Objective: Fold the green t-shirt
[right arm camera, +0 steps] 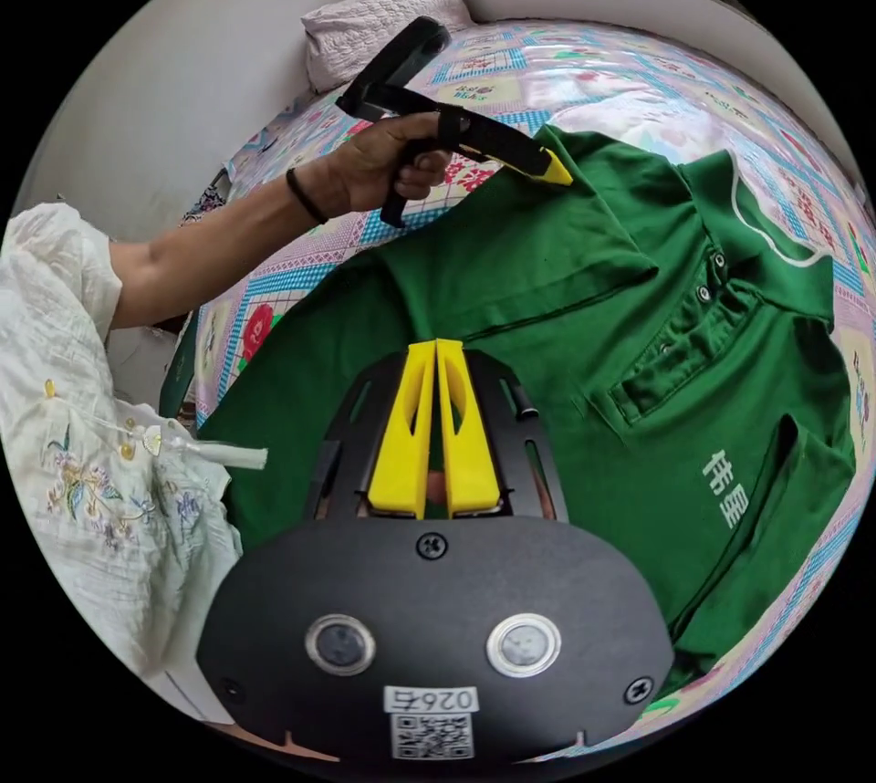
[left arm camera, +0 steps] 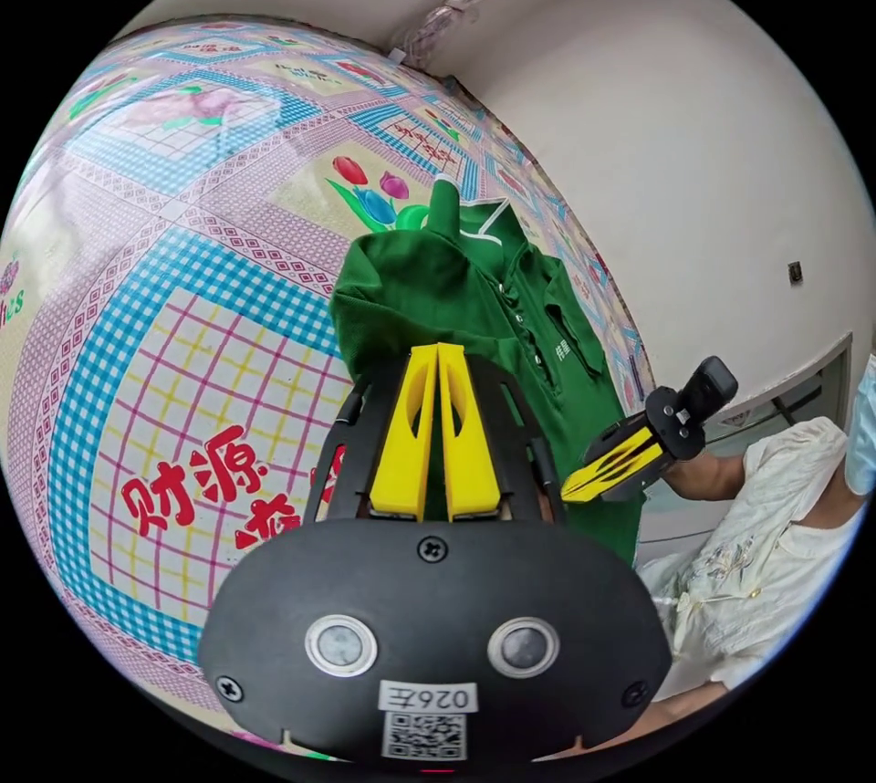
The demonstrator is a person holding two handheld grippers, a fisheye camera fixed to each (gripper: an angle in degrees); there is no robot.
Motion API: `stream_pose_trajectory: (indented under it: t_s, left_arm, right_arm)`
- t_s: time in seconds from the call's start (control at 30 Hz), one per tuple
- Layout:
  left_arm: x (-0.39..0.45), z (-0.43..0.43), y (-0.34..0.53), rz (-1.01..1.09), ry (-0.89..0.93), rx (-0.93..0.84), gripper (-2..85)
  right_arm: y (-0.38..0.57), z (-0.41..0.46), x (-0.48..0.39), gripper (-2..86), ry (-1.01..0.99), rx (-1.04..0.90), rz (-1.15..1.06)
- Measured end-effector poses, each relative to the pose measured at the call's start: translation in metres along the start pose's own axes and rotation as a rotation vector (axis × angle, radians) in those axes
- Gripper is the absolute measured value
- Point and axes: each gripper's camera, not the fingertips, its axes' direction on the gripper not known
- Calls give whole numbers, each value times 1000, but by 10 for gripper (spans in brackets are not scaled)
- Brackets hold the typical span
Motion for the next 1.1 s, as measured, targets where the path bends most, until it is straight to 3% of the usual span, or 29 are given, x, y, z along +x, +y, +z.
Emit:
stream_pose_trajectory:
  t_s: [0.3, 0.4, 0.47, 0.7, 0.97, 1.1]
  left_arm:
    - [11, -48, 42, -51, 87, 259, -10]
    - [7, -36, 35, -77, 72, 174, -10]
    - [5, -18, 29, -102, -91, 2, -10]
    - [38, -27, 62, -78, -94, 42, -10]
    - [158, -144, 179, 93, -69, 508, -10]
    - [238, -209, 235, 236, -105, 635, -10]
  right_arm:
    - [51, -25, 11, -9, 6, 111, 150]
    - [53, -21, 9, -9, 26, 113, 159]
    - [67, -25, 8, -9, 93, 124, 203]
    - [138, -63, 24, -9, 208, 243, 375]
    - [238, -100, -46, -9, 259, 511, 416]
    - [286, -119, -100, -9, 266, 606, 402]
